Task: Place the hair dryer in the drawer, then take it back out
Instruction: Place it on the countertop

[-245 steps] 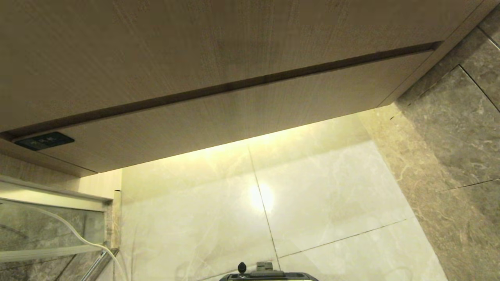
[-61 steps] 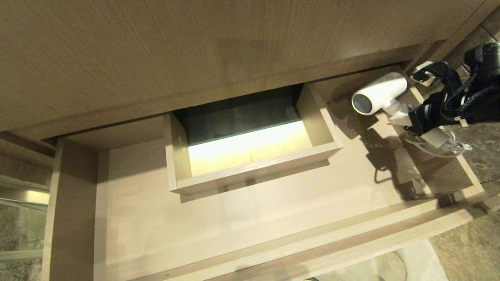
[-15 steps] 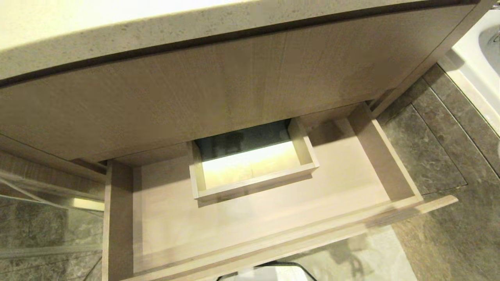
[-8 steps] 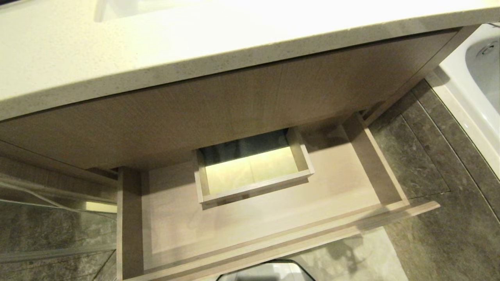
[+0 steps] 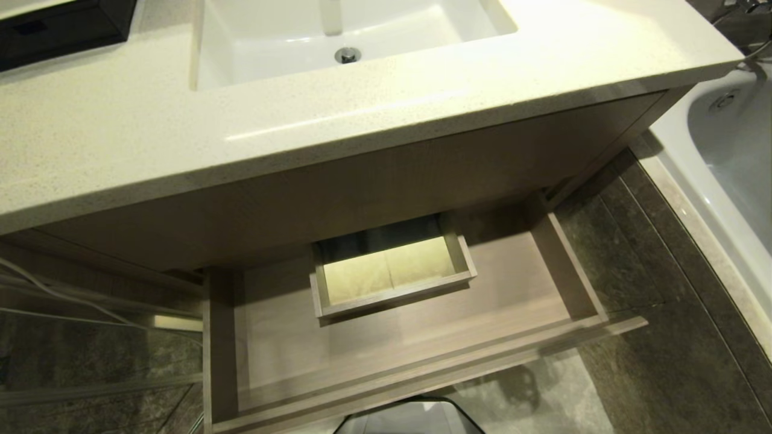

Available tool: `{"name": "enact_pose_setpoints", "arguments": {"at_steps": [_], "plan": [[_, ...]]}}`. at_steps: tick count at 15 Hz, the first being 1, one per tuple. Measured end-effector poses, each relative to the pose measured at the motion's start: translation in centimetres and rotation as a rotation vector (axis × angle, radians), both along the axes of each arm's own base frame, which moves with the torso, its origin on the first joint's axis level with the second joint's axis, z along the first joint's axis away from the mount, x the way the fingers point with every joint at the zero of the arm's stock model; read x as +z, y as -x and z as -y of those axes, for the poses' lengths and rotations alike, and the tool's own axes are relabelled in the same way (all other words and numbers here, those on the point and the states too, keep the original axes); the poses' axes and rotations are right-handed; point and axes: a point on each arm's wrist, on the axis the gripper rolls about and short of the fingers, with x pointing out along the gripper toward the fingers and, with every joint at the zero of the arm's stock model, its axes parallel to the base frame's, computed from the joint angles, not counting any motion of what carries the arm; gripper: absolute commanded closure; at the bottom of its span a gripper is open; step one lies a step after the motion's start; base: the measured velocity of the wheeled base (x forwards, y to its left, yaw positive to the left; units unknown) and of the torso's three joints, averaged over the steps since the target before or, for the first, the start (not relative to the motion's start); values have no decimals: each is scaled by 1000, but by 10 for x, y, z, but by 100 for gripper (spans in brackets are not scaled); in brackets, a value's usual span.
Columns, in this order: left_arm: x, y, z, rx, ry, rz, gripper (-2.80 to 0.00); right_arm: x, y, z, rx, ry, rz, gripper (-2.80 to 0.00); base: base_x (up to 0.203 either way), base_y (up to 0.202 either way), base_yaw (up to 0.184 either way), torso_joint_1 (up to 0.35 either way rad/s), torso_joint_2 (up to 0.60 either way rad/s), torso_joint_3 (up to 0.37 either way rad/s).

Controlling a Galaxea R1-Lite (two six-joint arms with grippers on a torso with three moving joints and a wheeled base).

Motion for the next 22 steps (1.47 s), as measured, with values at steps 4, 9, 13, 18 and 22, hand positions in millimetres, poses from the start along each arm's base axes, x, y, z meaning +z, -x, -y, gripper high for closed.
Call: {"name": "enact_pose_setpoints", "arguments": {"at_steps": [4,9,13,18,22], "plan": [[0,0,0,-1,0,-1,0,-1,-1,0,2,-1,-3,0,0,0,0,161,-75,74],[0,0,0,0,0,0,0,3,-2,0,6,4,2,0,0,0,0,292,-33,252],[0,0,0,0,0,0,0,18,-9,1,7,8,23,0,0,0,0,327,-89,246],[0,0,0,0,0,0,0,60,-45,6,11,16,57,0,0,0,0,352,-143,205],[0,0,0,0,0,-1,0,94,-92,12,11,35,46,0,0,0,0,324,-173,148]]}}
